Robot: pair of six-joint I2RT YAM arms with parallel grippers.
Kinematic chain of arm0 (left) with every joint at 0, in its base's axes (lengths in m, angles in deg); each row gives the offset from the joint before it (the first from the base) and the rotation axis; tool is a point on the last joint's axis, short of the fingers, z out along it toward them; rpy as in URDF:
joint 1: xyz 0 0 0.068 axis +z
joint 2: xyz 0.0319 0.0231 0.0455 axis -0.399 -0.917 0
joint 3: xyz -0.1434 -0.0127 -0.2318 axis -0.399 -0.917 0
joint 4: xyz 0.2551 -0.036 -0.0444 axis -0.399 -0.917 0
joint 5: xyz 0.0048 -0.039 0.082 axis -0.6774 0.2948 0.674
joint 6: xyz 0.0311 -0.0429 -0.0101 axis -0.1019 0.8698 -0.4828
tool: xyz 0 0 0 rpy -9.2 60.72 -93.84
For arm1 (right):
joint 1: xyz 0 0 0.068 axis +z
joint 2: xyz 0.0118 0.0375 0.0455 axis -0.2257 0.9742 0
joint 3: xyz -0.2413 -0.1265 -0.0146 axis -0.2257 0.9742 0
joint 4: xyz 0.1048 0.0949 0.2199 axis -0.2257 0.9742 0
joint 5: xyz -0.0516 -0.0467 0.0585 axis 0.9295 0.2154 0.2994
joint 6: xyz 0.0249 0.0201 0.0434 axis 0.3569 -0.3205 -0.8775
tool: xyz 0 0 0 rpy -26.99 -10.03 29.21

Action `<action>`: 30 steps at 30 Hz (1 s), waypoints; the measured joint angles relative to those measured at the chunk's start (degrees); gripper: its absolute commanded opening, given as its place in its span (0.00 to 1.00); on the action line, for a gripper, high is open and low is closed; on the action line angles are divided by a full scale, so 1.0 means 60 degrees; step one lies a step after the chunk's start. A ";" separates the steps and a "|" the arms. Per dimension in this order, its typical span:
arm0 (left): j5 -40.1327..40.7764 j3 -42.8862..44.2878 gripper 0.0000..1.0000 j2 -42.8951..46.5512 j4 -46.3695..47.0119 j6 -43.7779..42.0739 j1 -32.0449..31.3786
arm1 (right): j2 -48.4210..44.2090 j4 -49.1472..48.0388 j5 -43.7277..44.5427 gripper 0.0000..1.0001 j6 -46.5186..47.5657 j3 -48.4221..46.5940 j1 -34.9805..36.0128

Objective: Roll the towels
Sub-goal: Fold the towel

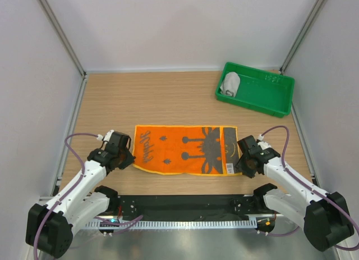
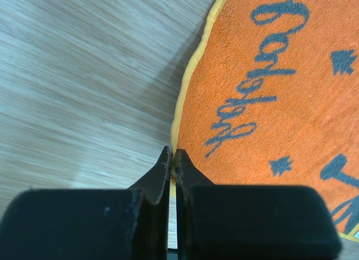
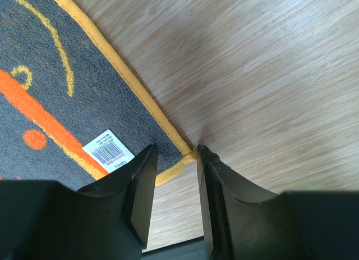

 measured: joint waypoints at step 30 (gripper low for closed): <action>-0.0004 0.0696 0.00 0.0678 -0.0612 -0.0036 0.0000 | -0.0645 0.0725 -0.0375 0.01 0.0517 -0.0597 -0.0004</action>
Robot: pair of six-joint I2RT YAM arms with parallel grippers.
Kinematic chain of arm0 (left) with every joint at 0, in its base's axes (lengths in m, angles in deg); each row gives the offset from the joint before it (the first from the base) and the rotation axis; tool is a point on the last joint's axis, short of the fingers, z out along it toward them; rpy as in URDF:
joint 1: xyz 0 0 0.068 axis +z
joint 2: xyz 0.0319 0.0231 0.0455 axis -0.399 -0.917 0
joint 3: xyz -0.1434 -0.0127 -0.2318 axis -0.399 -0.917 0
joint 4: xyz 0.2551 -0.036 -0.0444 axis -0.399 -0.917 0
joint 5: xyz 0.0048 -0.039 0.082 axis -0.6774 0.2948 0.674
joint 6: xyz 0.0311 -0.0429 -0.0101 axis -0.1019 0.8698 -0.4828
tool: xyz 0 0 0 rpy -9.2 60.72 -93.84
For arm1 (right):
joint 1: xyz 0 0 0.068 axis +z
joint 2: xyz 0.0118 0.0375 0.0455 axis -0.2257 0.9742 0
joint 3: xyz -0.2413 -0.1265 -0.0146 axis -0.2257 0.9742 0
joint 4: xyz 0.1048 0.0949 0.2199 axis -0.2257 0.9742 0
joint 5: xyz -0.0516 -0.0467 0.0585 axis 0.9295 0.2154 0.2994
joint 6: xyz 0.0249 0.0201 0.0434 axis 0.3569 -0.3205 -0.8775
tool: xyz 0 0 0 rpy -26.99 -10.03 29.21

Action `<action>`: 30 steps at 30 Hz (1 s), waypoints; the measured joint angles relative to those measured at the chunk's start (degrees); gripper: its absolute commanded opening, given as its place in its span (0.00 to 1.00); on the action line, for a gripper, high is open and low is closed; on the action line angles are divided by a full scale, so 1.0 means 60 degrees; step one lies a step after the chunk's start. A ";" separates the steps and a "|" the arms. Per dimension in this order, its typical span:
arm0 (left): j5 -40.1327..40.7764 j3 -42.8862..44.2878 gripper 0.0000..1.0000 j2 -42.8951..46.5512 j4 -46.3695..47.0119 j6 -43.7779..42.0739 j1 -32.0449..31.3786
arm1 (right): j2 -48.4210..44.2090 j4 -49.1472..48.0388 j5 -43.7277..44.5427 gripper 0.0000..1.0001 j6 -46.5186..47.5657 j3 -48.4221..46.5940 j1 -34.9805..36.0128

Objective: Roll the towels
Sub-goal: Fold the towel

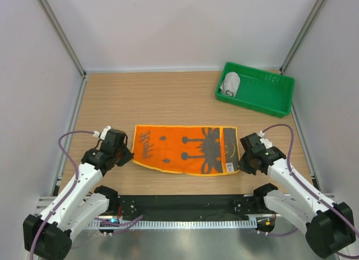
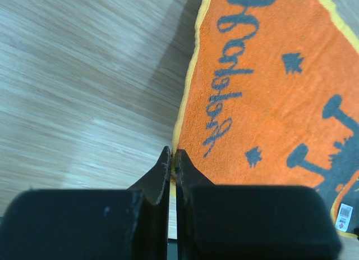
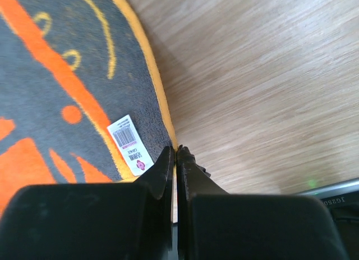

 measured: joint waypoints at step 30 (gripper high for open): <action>0.0641 0.4586 0.00 -0.4947 -0.0138 -0.1333 0.0521 | 0.4524 -0.0029 0.0637 0.01 0.1887 -0.5289 -0.0903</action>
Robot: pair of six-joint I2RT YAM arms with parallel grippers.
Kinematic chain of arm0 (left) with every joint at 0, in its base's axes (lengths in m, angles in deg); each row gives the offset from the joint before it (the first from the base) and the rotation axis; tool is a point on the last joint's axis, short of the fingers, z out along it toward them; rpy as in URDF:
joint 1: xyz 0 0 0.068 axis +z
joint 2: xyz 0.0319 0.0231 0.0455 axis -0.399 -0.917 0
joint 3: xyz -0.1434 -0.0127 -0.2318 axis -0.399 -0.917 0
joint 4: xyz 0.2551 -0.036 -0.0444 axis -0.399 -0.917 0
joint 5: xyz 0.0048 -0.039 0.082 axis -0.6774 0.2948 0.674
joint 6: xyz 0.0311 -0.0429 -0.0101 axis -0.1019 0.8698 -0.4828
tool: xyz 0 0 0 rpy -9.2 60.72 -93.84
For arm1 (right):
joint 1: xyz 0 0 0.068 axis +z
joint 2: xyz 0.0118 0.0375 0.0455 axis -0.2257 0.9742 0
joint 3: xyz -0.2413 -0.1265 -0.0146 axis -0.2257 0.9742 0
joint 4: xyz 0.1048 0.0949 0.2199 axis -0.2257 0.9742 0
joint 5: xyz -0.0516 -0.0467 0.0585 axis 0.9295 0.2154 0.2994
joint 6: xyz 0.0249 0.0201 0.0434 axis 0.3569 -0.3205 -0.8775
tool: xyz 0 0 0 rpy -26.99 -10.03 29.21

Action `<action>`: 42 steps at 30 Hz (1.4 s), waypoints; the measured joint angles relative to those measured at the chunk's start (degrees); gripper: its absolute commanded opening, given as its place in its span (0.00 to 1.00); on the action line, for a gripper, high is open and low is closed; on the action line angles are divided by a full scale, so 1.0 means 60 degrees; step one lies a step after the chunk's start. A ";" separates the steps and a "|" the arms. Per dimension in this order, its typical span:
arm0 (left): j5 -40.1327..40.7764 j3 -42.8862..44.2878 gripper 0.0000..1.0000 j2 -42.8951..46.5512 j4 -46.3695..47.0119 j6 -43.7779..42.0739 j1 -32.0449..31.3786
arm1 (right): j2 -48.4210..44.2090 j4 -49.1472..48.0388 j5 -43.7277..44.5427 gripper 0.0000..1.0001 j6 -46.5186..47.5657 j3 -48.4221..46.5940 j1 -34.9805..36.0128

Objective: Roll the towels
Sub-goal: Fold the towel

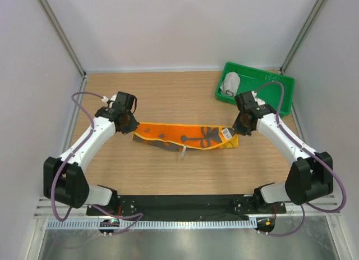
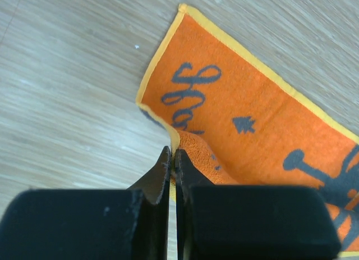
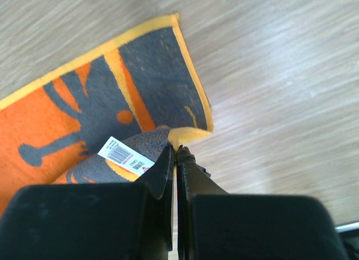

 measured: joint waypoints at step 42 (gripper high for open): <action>-0.1479 0.5836 0.79 -0.6798 -0.1275 -0.1337 0.1920 | 0.4127 -0.0160 -0.1614 0.66 0.1162 -0.3708 -0.2146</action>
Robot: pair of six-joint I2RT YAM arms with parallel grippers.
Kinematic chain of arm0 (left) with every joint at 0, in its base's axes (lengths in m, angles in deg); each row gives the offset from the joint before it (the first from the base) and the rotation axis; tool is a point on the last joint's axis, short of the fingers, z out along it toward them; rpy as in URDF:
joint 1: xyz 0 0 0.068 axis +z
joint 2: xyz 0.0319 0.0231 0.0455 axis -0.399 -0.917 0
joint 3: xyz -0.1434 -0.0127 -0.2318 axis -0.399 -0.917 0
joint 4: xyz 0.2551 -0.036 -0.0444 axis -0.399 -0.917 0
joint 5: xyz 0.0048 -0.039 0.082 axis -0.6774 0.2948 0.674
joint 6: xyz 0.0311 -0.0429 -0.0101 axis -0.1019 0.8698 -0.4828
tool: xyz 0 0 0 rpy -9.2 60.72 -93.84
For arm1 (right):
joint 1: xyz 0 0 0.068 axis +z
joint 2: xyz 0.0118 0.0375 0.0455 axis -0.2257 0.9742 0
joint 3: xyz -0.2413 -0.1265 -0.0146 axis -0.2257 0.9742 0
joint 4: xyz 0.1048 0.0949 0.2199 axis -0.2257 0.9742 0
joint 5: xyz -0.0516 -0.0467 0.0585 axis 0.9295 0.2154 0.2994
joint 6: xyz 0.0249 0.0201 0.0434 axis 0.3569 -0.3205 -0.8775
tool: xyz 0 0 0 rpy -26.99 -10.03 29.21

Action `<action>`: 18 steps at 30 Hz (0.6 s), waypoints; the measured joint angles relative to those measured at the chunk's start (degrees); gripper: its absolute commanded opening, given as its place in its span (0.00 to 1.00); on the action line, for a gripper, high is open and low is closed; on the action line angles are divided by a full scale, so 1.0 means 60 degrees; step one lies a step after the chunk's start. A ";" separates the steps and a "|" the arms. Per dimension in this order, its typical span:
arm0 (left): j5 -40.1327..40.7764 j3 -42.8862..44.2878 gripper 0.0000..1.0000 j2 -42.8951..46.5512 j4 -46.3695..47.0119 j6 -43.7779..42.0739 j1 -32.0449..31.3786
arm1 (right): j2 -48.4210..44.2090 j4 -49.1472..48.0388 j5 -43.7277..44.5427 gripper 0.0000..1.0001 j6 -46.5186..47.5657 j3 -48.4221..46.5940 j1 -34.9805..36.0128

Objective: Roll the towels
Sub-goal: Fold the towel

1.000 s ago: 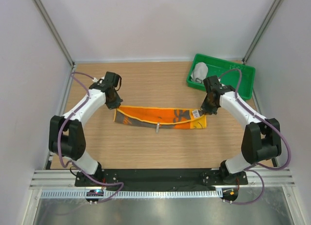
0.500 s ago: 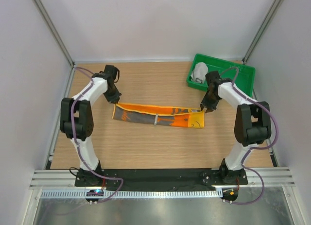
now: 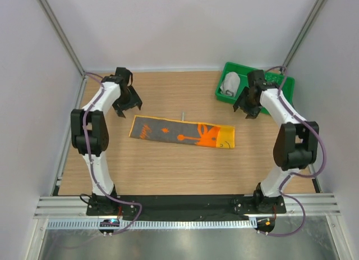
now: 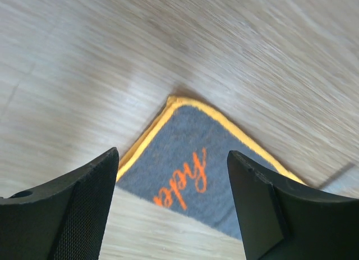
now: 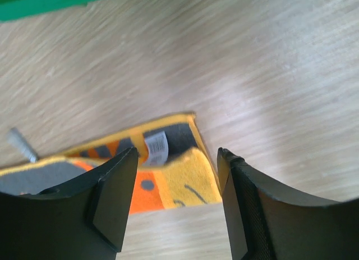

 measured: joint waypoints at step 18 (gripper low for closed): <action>-0.0321 -0.4965 0.72 0.3821 0.2080 0.0040 -0.0153 | -0.2288 -0.2277 -0.1985 0.20 0.0688 0.3898 0.1836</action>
